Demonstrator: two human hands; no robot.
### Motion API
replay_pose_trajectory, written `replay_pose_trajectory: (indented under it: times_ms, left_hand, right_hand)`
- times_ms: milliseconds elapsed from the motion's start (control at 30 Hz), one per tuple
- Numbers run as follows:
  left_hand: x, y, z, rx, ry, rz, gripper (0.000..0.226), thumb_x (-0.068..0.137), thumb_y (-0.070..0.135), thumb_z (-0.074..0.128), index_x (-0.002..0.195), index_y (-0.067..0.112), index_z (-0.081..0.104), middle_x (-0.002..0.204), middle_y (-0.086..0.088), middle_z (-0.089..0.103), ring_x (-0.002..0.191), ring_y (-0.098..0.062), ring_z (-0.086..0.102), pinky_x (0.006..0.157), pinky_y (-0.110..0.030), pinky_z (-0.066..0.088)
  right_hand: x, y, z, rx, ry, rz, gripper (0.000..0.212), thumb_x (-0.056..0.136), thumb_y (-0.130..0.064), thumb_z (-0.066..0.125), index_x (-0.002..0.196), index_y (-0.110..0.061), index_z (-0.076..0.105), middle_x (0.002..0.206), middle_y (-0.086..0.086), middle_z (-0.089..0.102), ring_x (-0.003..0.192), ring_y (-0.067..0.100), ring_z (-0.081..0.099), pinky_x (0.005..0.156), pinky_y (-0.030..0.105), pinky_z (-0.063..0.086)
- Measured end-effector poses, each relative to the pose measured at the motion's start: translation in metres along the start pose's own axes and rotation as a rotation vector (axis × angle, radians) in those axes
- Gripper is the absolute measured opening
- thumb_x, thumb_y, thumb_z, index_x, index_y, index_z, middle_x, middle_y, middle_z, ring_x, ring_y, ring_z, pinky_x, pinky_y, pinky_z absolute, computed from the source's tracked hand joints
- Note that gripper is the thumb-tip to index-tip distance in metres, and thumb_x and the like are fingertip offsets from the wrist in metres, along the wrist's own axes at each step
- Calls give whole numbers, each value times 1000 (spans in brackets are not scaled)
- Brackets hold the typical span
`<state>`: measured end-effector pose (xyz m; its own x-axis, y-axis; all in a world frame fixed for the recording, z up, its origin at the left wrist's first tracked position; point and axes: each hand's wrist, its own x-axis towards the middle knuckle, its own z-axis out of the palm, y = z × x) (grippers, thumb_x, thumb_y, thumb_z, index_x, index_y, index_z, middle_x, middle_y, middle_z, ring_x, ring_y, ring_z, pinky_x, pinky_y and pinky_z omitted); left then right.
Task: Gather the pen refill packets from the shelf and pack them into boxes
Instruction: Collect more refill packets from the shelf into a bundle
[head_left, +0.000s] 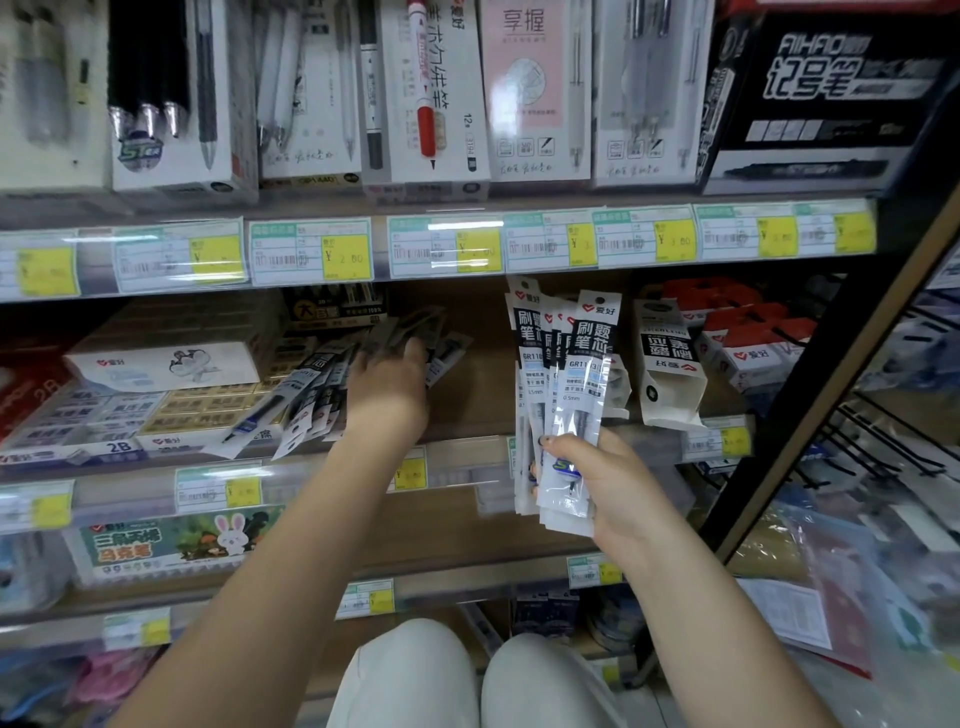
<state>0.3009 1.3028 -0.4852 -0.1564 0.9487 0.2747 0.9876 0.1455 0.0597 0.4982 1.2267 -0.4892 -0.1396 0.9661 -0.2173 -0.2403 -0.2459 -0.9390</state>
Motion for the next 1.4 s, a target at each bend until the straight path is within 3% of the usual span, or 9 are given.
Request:
replay_pose_trajectory:
  times_ms: [100, 333, 467, 533, 667, 867, 1167, 1267, 1400]
  left_hand:
    - [4, 4, 2, 110, -16, 26, 44, 85, 1, 50, 128, 14, 47, 108, -13, 67, 112, -29, 57, 112, -39, 23]
    - [0, 7, 0, 41, 172, 74, 35, 86, 4, 51, 118, 13, 59, 105, -14, 66, 105, -33, 57, 88, -35, 37]
    - [-7, -5, 5, -312, 566, 179, 21, 69, 0, 53, 81, 7, 69, 91, -15, 65, 86, -38, 58, 73, -42, 44]
    - [-14, -6, 2, -660, 636, 101, 20, 71, -7, 51, 73, 9, 63, 96, -9, 58, 89, -32, 57, 72, -39, 47]
    - [-27, -3, -19, -1247, 586, -231, 32, 80, -8, 55, 71, 22, 52, 78, 1, 54, 67, -4, 54, 63, -20, 46]
    - [-28, -13, -37, -1990, 341, -388, 31, 93, -9, 41, 72, 14, 45, 71, -5, 65, 76, -19, 69, 71, -25, 57]
    - [-29, -33, -43, -2009, 55, -282, 36, 85, -17, 24, 69, 12, 40, 67, -12, 68, 69, -25, 69, 61, -32, 58]
    - [-35, -18, -42, -1975, -68, -344, 31, 85, -14, 28, 72, 12, 40, 64, -13, 68, 64, -26, 69, 60, -31, 56]
    - [-43, 2, -30, -2042, -206, -534, 22, 91, 2, 29, 95, 9, 50, 98, -18, 65, 90, -30, 62, 88, -49, 47]
  right_hand:
    - [0, 0, 0, 0, -1, 4, 15, 89, -10, 58, 94, -22, 66, 66, -3, 68, 63, 16, 63, 57, 30, 51]
    - [2, 0, 0, 10, 7, 9, 14, 89, -8, 58, 93, -20, 65, 64, -3, 69, 59, 14, 65, 56, 29, 53]
    - [3, -2, -2, 17, 15, 14, 13, 89, -9, 59, 93, -20, 64, 63, -5, 69, 56, 11, 65, 53, 26, 52]
    - [2, -1, -3, 14, 17, 10, 13, 89, -10, 59, 94, -20, 64, 64, -5, 69, 57, 11, 64, 53, 26, 51]
    - [2, 1, -3, -1, 22, -1, 14, 90, -10, 58, 94, -21, 65, 63, -6, 68, 57, 11, 64, 55, 27, 51]
    - [1, -1, -3, -7, 11, -23, 15, 90, -9, 57, 96, -21, 64, 64, -5, 68, 56, 10, 64, 53, 25, 51]
    - [-5, -3, -4, -98, -37, -94, 22, 90, -3, 56, 98, -21, 66, 82, -3, 74, 77, 16, 68, 74, 37, 56]
    - [-9, 1, 5, -158, -149, -80, 25, 89, 0, 55, 91, -24, 64, 72, -9, 73, 69, 8, 69, 65, 27, 57]
    - [-12, 11, 20, -249, -253, -40, 25, 89, -1, 56, 92, -25, 66, 75, -12, 73, 71, 4, 68, 66, 23, 53]
